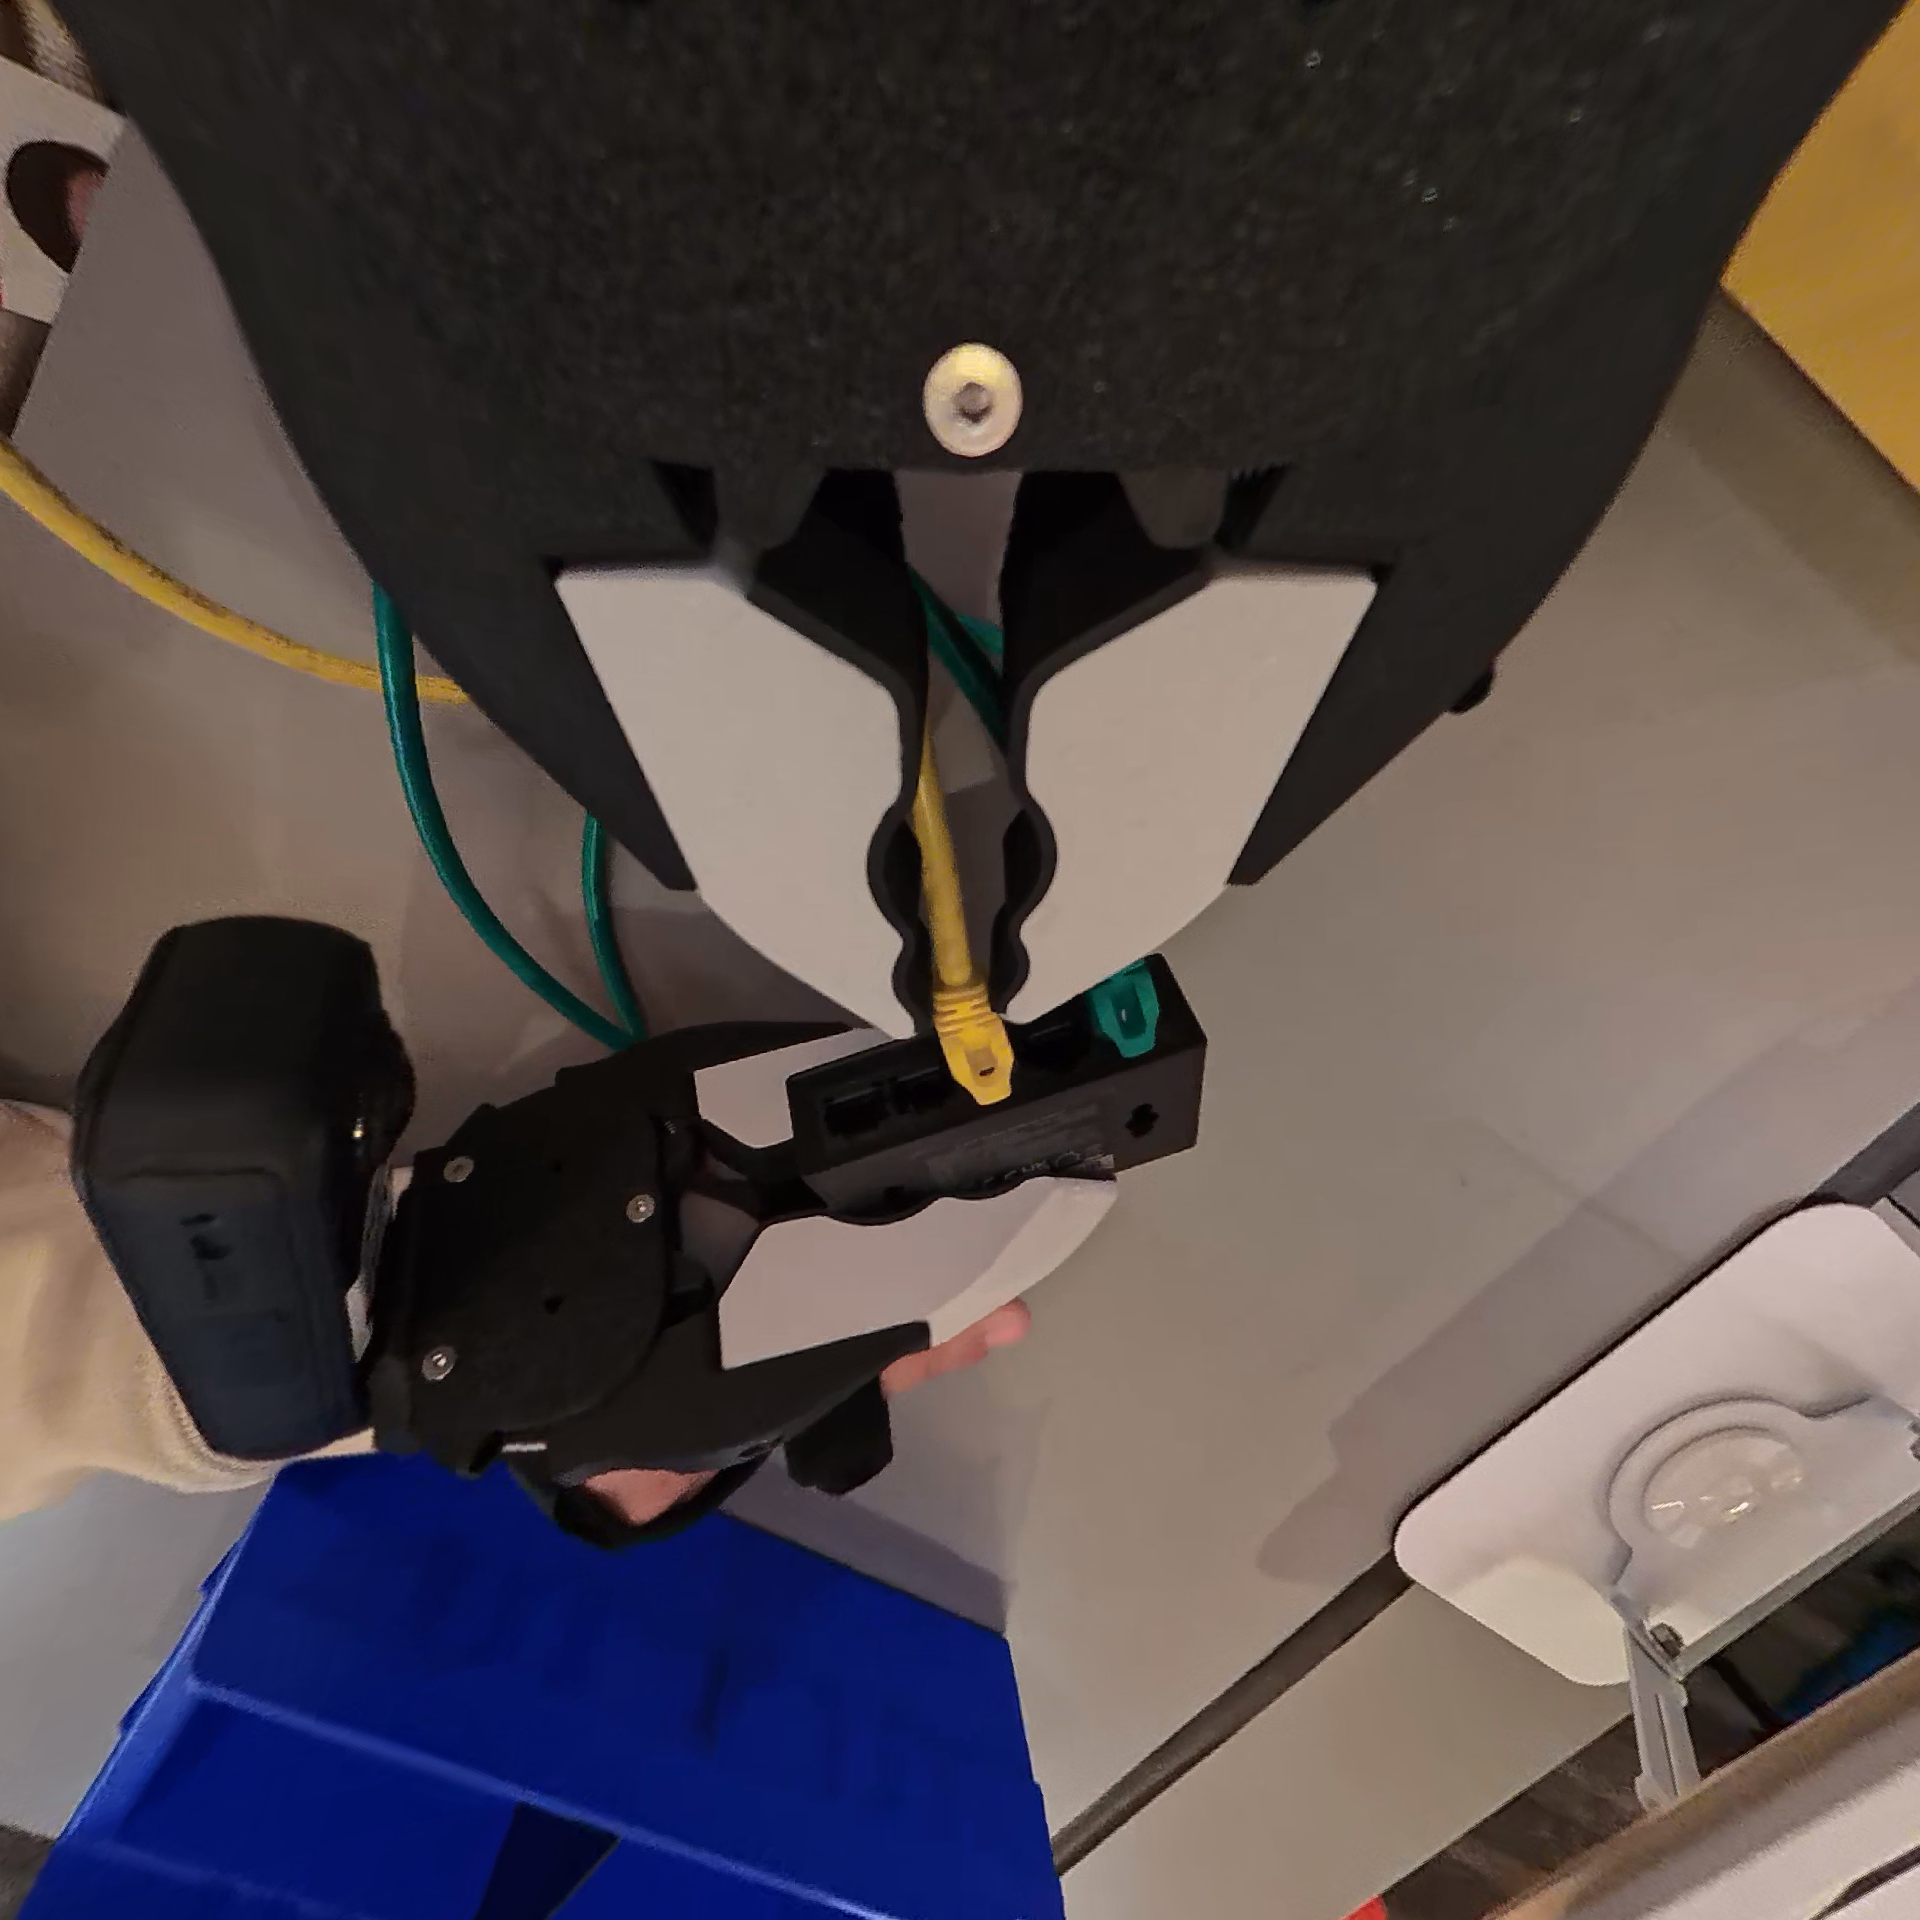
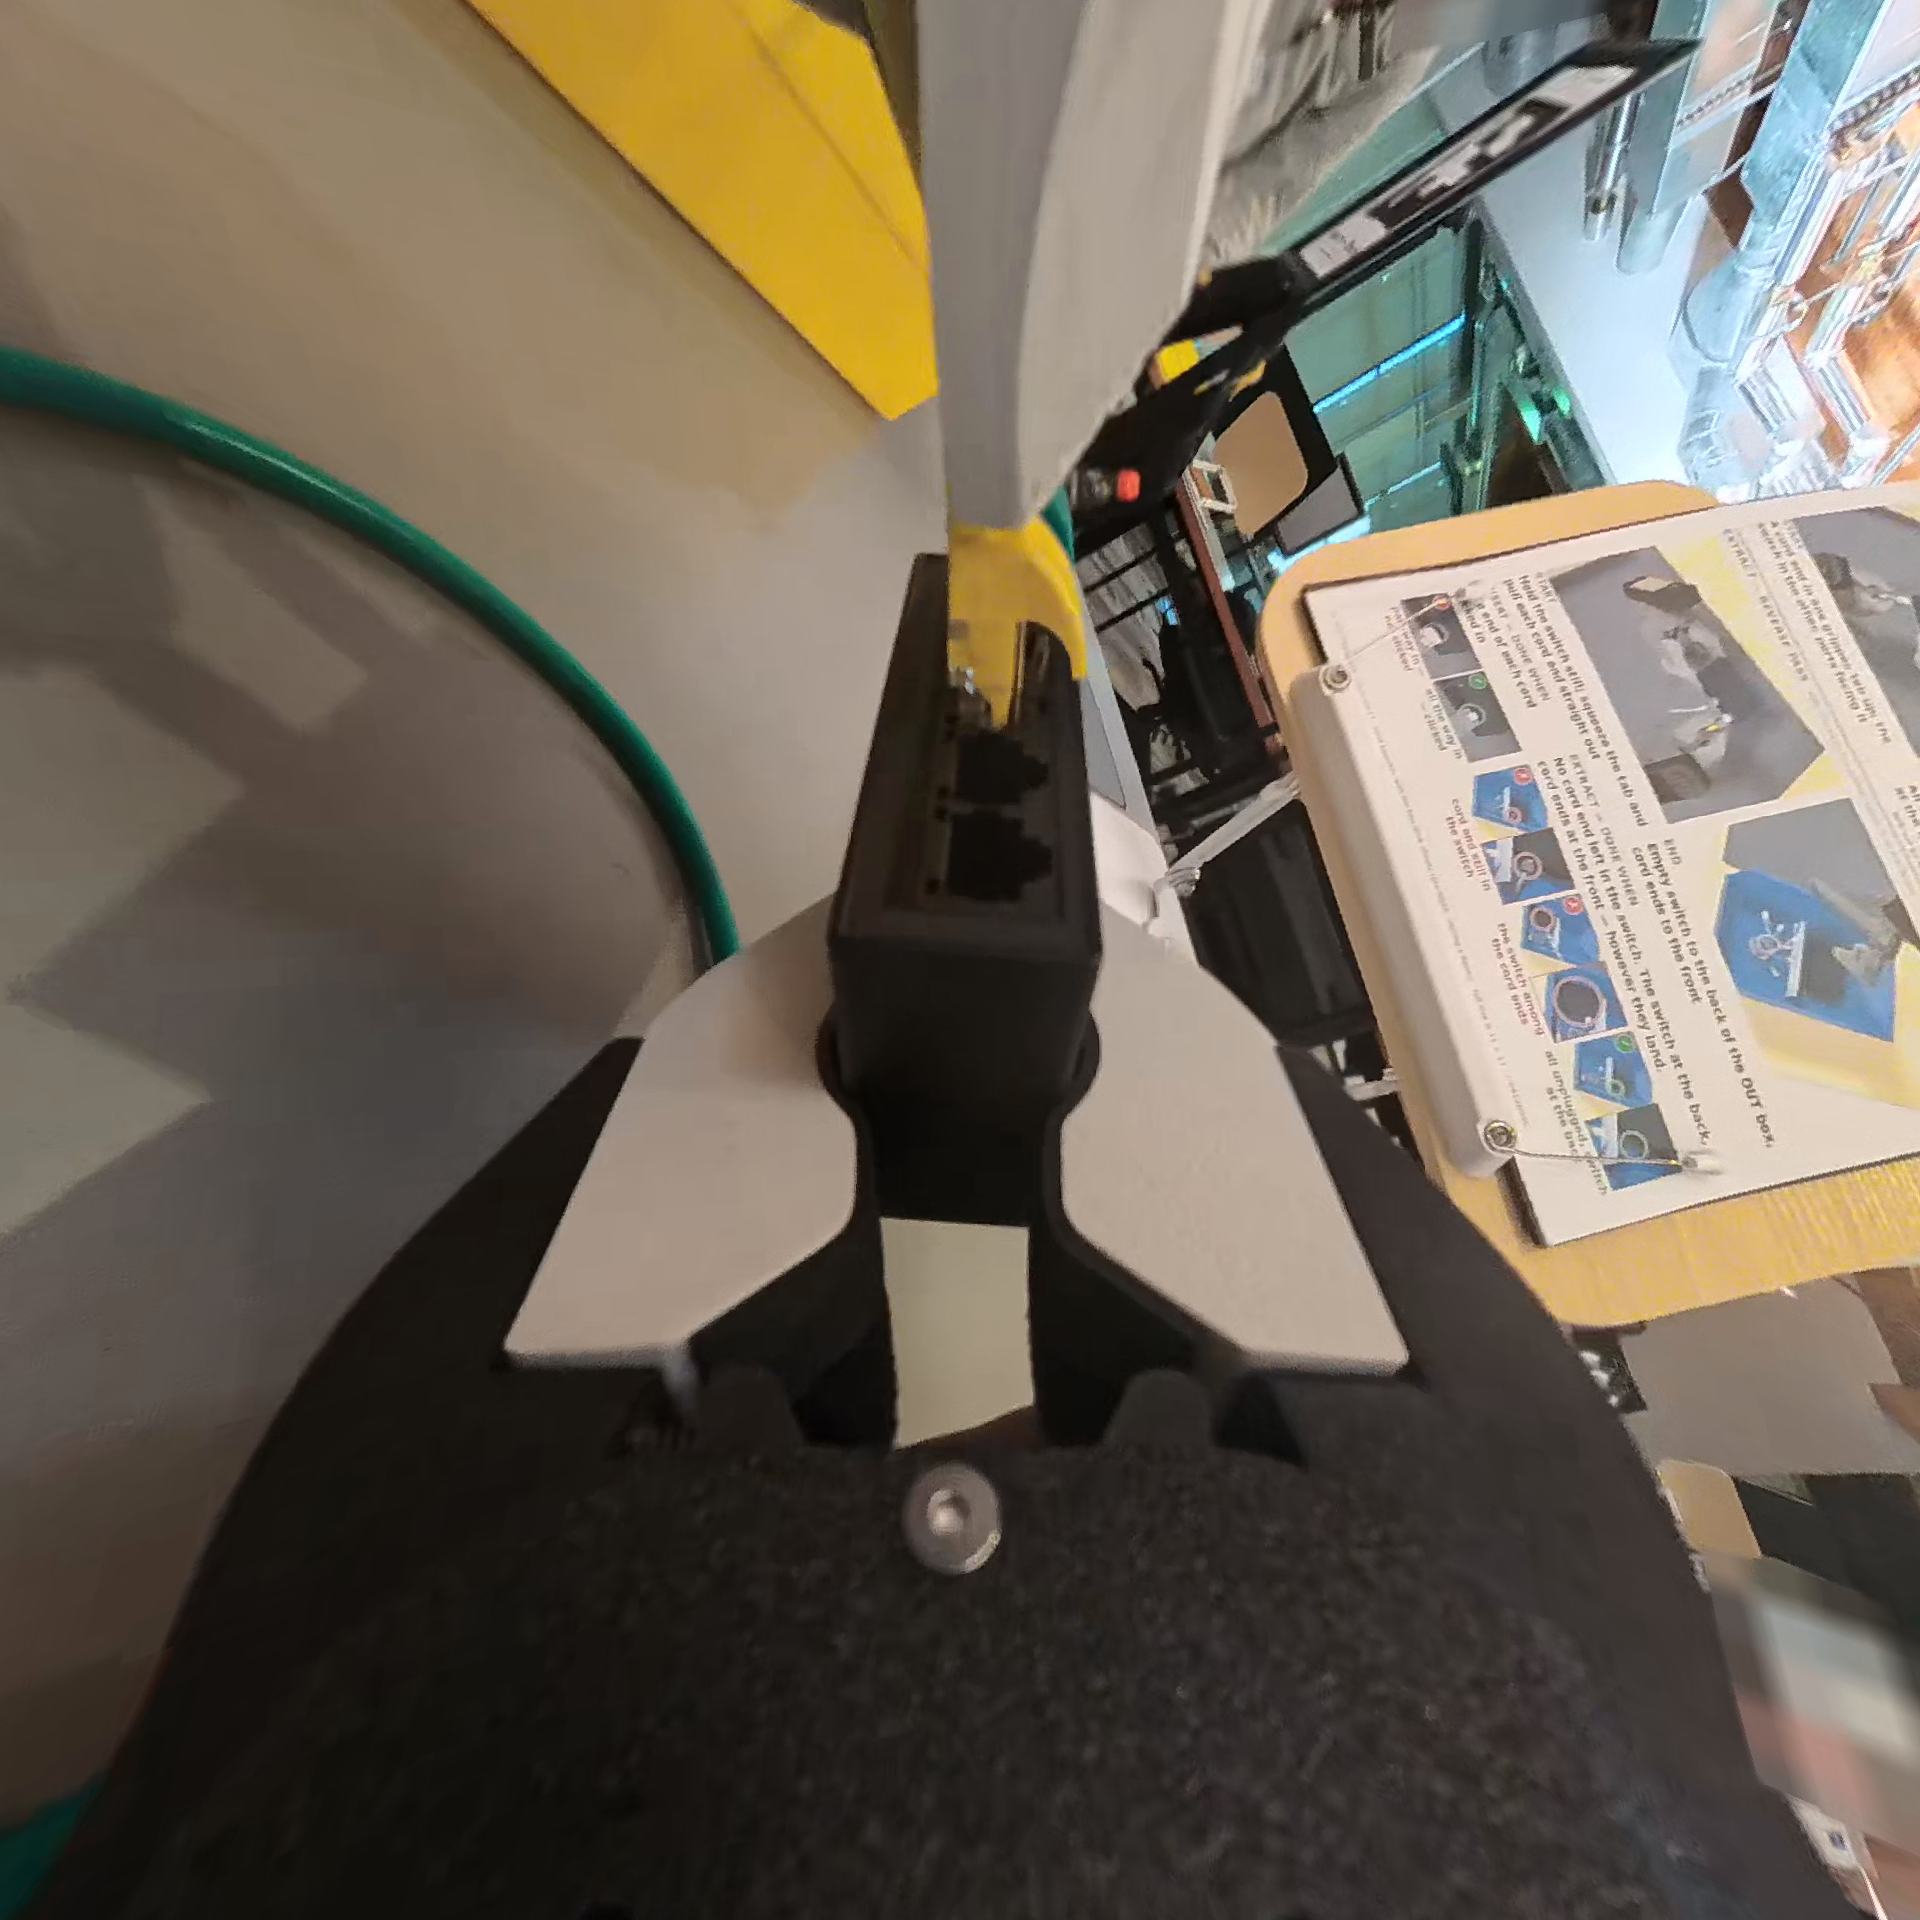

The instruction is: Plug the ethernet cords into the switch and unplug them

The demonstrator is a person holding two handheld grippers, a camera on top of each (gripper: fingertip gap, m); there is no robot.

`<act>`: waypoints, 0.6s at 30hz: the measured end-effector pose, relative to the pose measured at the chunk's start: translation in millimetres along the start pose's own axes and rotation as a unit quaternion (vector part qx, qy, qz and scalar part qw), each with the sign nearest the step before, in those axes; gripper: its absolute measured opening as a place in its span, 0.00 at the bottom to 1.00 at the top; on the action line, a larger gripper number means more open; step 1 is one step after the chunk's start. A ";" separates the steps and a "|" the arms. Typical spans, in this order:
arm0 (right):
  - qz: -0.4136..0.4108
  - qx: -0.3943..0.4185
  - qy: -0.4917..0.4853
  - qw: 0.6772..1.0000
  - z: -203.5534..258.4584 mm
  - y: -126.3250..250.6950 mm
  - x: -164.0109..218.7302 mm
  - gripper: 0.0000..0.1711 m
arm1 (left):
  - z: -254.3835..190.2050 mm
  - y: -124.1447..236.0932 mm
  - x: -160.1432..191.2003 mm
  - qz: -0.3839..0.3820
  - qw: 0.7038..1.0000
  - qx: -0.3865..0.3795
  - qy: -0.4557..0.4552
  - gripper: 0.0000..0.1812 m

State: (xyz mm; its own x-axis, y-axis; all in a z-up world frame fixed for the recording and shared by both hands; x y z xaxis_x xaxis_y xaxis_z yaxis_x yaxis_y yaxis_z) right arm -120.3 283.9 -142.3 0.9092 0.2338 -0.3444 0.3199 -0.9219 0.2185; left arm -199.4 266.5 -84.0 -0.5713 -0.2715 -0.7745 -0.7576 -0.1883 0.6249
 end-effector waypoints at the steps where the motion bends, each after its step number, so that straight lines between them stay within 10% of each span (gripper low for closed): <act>1: -0.004 0.002 0.005 1.000 -1.3 0.7 -0.2 0.18 | -0.3 0.1 -0.4 -0.002 1.000 0.002 0.001 0.05; 18: 0.004 0.005 0.012 1.000 2.7 1.1 2.7 0.18 | 2.0 -6.1 3.2 -0.010 1.000 -0.008 -0.003 0.05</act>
State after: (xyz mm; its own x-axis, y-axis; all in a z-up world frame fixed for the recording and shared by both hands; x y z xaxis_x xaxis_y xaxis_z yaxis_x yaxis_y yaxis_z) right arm -118.2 282.6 -145.4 0.9181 0.2329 -0.3209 0.3095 -0.9267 0.2131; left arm -197.2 268.7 -90.6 -0.5583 -0.2610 -0.7876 -0.7637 -0.2093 0.6107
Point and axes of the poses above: each gripper's, where its closed fingertips meet, y back along the fingers, x out of its underside, z = x × y across the jaws, the point moved 4 cm from there along y, back along the fingers, and after that the axes turned 11 degrees about y, right-handed, at the moved point
